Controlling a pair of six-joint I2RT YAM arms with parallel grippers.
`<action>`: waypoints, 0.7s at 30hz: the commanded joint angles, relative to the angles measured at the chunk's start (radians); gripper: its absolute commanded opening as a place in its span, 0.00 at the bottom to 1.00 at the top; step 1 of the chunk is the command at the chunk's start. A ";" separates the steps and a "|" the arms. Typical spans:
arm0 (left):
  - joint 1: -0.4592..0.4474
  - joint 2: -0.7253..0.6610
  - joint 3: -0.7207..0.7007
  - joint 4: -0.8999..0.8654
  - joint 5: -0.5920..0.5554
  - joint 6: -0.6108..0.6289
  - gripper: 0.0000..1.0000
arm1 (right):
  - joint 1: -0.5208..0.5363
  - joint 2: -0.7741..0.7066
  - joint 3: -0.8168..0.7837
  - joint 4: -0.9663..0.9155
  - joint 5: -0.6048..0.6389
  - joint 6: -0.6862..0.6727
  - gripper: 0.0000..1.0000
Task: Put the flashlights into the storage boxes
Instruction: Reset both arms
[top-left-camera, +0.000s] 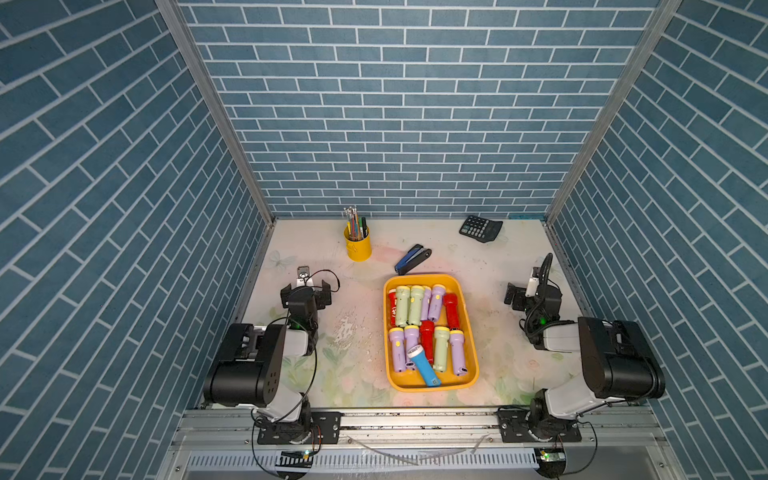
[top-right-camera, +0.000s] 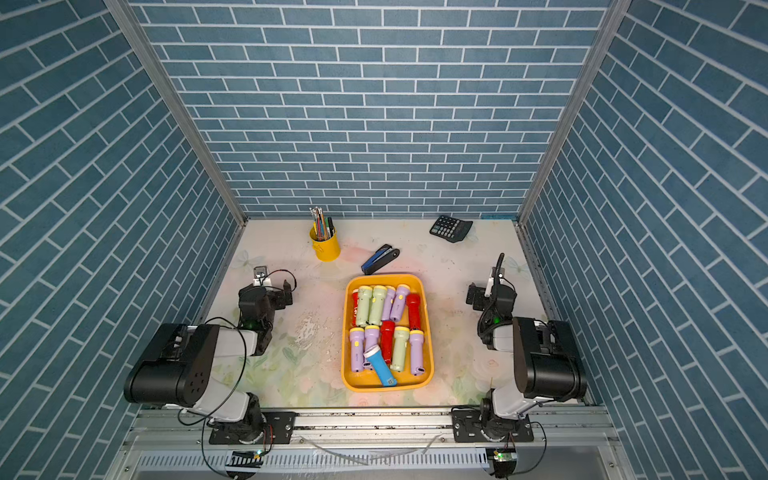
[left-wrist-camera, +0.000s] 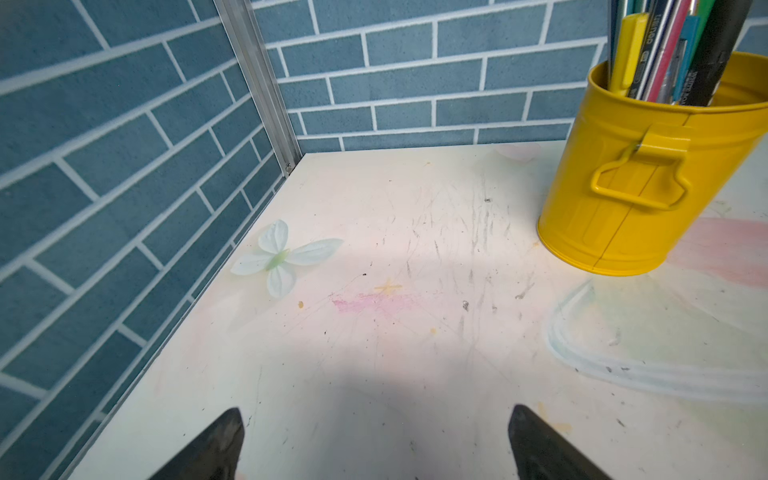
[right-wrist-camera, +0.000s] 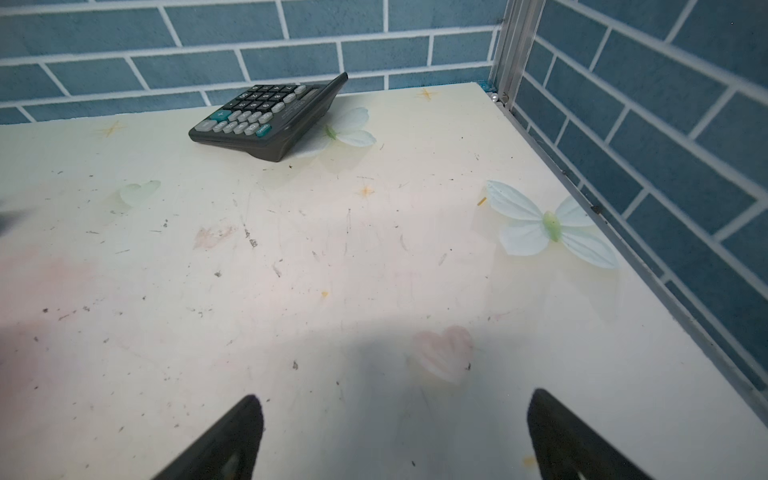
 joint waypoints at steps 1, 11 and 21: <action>0.001 0.004 0.015 0.006 0.006 -0.003 1.00 | -0.004 -0.005 0.023 0.021 -0.001 -0.025 0.99; 0.001 0.002 0.016 0.005 0.006 -0.003 1.00 | -0.003 -0.005 0.024 0.015 -0.002 -0.023 0.99; 0.001 0.006 0.026 -0.012 0.029 0.008 1.00 | -0.003 -0.004 0.025 0.014 -0.004 -0.024 0.99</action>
